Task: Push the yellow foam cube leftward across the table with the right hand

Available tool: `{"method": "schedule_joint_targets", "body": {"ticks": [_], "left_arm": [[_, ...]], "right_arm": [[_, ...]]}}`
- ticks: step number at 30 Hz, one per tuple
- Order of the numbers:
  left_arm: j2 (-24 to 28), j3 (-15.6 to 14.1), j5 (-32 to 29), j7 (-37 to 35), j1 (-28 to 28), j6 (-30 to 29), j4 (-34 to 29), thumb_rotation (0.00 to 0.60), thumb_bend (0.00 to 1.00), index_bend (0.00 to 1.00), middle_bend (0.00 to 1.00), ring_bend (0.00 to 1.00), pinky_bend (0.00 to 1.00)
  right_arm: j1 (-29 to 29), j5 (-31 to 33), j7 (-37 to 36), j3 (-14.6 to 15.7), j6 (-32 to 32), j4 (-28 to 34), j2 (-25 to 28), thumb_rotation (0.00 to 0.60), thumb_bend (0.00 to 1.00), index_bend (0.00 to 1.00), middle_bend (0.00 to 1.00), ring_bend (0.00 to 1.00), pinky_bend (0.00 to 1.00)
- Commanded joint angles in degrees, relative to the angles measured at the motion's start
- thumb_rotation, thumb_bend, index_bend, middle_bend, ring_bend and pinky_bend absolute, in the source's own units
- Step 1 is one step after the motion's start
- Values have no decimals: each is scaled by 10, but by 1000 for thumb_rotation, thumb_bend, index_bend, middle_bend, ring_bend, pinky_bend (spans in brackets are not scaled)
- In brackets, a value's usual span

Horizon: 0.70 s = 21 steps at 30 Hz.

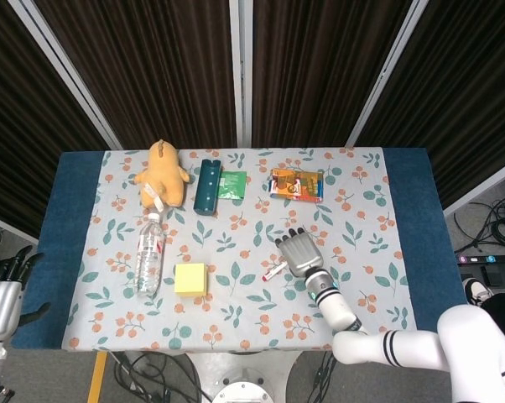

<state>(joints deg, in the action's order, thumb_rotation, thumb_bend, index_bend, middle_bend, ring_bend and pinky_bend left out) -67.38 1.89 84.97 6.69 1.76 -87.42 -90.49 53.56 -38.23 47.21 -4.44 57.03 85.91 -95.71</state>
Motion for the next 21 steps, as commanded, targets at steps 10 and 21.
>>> {"method": "schedule_joint_targets", "body": {"ticks": [10, 21], "left_arm": [[-7, 4, -12, -18, -3, 2, 16, 600, 88, 229, 200, 202, 190], [-5, 7, -29, 16, 5, 21, -11, 600, 88, 229, 200, 202, 189]], "right_arm": [[-207, -235, -274, 71, 176, 140, 273, 600, 179, 193, 210, 98, 194], [-393, -408, -476, 135, 352, 113, 335, 600, 183, 52, 72, 0, 109]]}}
